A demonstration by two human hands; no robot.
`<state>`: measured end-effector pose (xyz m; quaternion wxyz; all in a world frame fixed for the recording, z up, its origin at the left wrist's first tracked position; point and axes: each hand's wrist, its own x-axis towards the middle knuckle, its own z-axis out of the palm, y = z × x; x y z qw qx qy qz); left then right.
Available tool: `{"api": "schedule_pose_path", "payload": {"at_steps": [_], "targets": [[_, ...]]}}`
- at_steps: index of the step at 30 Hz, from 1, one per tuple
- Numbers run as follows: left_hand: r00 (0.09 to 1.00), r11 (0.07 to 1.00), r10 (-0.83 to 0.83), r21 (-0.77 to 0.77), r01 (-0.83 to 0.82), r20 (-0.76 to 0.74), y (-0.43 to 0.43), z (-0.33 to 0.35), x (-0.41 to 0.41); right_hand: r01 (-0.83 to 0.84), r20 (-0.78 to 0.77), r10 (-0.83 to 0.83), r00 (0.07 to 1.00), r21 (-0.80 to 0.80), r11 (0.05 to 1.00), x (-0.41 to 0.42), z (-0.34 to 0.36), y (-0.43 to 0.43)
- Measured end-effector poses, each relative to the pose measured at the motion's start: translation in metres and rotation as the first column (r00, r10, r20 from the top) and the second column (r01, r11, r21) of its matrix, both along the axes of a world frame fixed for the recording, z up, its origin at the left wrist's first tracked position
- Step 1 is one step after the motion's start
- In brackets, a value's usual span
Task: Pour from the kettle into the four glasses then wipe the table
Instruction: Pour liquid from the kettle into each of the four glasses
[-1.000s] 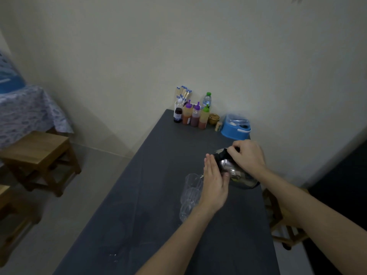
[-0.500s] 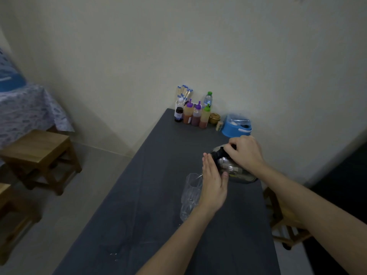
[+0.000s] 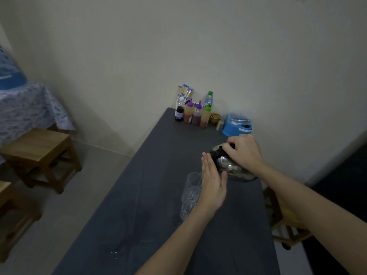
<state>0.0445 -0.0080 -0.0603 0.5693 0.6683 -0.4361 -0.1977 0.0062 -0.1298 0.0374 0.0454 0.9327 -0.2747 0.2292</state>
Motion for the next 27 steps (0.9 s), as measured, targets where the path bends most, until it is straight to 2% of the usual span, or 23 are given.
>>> {"api": "schedule_pose_path", "payload": {"at_steps": [27], "targets": [[1.0,1.0,0.018,0.007,-0.018,-0.011,0.0047,0.0,0.0031,-0.047,-0.042,0.046,0.998,-0.009,0.999,0.0082,0.004,0.0061]]}}
